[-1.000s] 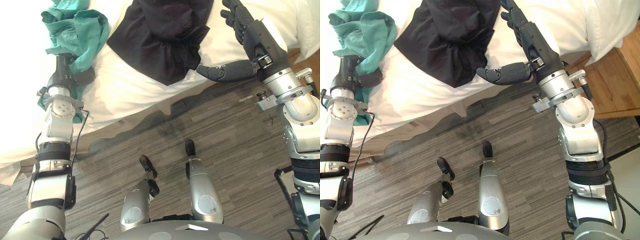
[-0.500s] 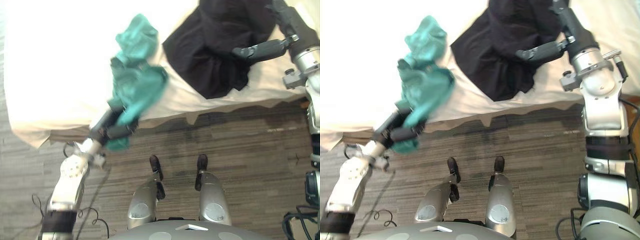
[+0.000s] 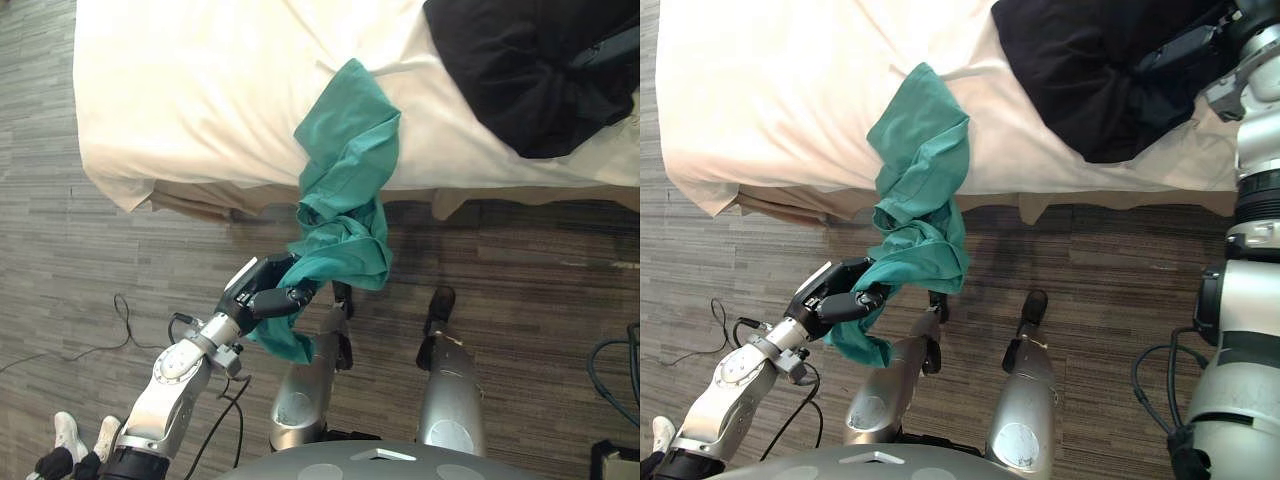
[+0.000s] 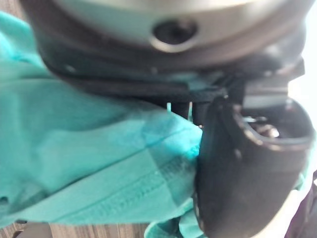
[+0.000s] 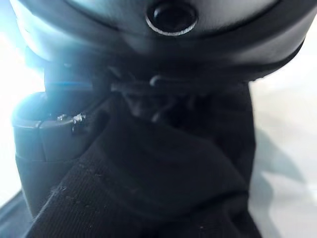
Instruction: Tidy up the quilt and then pick up the clothes from the bed and put them into the laundry hamper
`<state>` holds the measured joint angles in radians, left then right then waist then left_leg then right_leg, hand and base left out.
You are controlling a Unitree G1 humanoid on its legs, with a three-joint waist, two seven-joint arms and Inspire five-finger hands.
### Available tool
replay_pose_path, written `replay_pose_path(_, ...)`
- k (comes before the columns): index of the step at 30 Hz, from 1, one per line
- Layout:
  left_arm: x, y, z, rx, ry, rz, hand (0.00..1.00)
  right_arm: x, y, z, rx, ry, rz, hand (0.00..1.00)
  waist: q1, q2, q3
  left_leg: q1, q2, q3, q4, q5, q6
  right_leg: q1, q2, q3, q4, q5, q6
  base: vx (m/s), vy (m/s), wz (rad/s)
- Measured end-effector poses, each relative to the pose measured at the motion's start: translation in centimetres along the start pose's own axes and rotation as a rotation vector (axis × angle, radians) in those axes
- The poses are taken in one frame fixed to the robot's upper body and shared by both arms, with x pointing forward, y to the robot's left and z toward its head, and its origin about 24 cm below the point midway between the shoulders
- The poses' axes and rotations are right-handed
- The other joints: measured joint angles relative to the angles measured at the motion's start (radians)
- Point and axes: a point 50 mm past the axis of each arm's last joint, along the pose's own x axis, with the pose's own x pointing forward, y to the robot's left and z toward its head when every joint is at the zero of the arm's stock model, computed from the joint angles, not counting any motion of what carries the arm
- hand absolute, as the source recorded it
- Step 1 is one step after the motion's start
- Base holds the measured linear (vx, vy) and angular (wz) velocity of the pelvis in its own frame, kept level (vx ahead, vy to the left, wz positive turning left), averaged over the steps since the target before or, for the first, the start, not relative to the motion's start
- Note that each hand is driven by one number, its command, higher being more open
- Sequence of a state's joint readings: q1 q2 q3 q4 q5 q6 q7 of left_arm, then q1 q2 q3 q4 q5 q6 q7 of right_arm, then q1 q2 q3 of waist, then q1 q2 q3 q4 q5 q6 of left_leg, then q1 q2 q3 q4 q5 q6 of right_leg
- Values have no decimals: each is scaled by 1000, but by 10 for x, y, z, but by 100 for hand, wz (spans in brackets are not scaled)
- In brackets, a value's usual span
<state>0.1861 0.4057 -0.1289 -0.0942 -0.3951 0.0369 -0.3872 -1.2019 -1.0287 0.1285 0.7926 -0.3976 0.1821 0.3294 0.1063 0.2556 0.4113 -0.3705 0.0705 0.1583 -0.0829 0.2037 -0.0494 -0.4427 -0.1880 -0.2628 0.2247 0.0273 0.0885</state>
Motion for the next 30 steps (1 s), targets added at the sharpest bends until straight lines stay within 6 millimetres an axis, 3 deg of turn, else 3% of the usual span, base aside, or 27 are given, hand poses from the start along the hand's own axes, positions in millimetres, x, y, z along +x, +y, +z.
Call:
replay_pose_path(4, -2, 4, -3, 20, 14, 10, 0, -3, -8, -7, -15, 20, -9, 0, 3, -1, 0, -1, -5, -5, 0, 5, -1, 6, -5, -5, -1, 5, 3, -20, 1, 7)
replay_pose_path(8, -8, 14, 2, 50, 2, 24, 0, -4, 7, -28, 141, 24, 23, 0, 3, -9, 5, 34, -5, -7, 0, 14, 5, 50, 0, -10, -19, 9, 8, 41, -28, 2)
replay_pose_path(12, -24, 26, 5, 62, -18, 78, 0, -11, 69, -55, 397, -16, 105, 0, -12, -51, 9, 101, 3, -3, -1, 3, -10, 131, 17, -11, -57, 11, 4, 79, -58, -7)
replay_pose_path(14, -37, 25, 4, 57, -22, 100, 0, -25, 119, -62, 598, -61, 150, 0, -29, -90, 11, 140, 14, 1, -1, -2, -16, 180, 31, -12, -83, 12, 2, 82, -70, -7)
replay_pose_path(15, -39, 23, 2, 52, -18, 104, 0, -31, 132, -63, 640, -69, 163, 0, -32, -99, 9, 150, 16, 4, -1, -3, -18, 192, 33, -12, -90, 13, 1, 81, -55, -11)
replay_pose_path(17, -45, 12, -12, 15, 13, 131, 0, -63, 188, -66, 815, -74, 217, 0, -46, -124, -1, 196, 26, 16, -3, -19, -32, 244, 47, -7, -114, 12, -1, 78, -46, -12)
replay_pose_path(18, -45, 10, -15, 8, 21, 141, 0, -71, 201, -66, 860, -69, 232, 0, -53, -128, -2, 207, 28, 19, -3, -23, -32, 258, 50, -8, -120, 12, -1, 70, -33, -12)
replay_pose_path(20, -46, -1, -32, -81, 40, 196, 0, -115, 255, -73, 1017, 21, 313, 0, -65, -145, -28, 242, 39, 35, -4, -47, -32, 294, 64, -2, -140, 10, -3, 60, -25, -13)
replay_pose_path(21, -45, -3, -38, -109, 49, 214, 0, -129, 269, -77, 1050, 59, 337, 0, -67, -150, -40, 247, 42, 38, -5, -52, -29, 302, 67, -1, -146, 10, -3, 63, -19, -16)
replay_pose_path(23, -47, -7, -66, -203, 129, 297, 0, -191, 325, -86, 1144, 227, 457, 0, -75, -174, -85, 280, 48, 54, -5, -70, -34, 332, 74, 10, -158, 6, -7, 87, -25, -16)
replay_pose_path(25, -51, -11, -86, -268, 197, 342, 0, -233, 350, -90, 1169, 338, 534, 0, -90, -183, -110, 308, 47, 55, -4, -79, -31, 365, 73, 6, -168, 3, -8, 100, -21, -4)
replay_pose_path(26, -54, -17, -103, -348, 245, 377, 0, -271, 368, -93, 1190, 439, 595, 0, -105, -190, -135, 333, 45, 55, -5, -89, -34, 396, 72, -3, -180, -1, -2, 82, -4, 5)
replay_pose_path(30, -58, -36, -129, -514, 306, 415, 0, -332, 382, -97, 1214, 564, 699, 0, -113, -200, -195, 376, 44, 46, -5, -101, -33, 458, 67, -20, -206, -5, 1, 61, 3, 9)
